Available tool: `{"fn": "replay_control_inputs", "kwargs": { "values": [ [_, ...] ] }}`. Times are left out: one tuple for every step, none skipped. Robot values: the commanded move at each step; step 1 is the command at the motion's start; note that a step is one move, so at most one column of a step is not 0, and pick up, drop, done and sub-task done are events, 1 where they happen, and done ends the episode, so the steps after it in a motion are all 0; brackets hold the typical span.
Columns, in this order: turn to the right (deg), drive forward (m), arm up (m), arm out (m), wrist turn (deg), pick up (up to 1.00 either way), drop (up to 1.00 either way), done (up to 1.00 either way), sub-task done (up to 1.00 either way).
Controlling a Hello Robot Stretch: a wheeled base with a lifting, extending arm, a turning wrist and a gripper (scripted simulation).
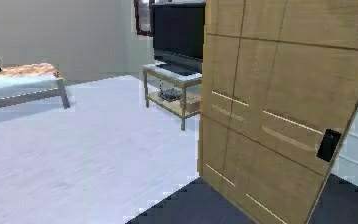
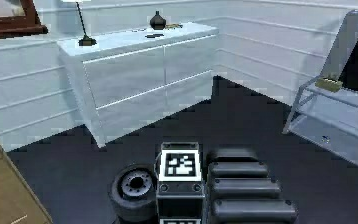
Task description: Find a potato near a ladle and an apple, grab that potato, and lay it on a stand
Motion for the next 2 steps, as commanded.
{"fn": "replay_control_inputs", "kwargs": {
  "values": [
    [-45.0, 0.00, 0.00, 0.00, 0.0, 0.00, 0.00, 0.00, 0.00],
    [0.0, 0.40, 0.00, 0.00, 0.0, 0.00, 0.00, 0.00, 0.00]
  ]
}}
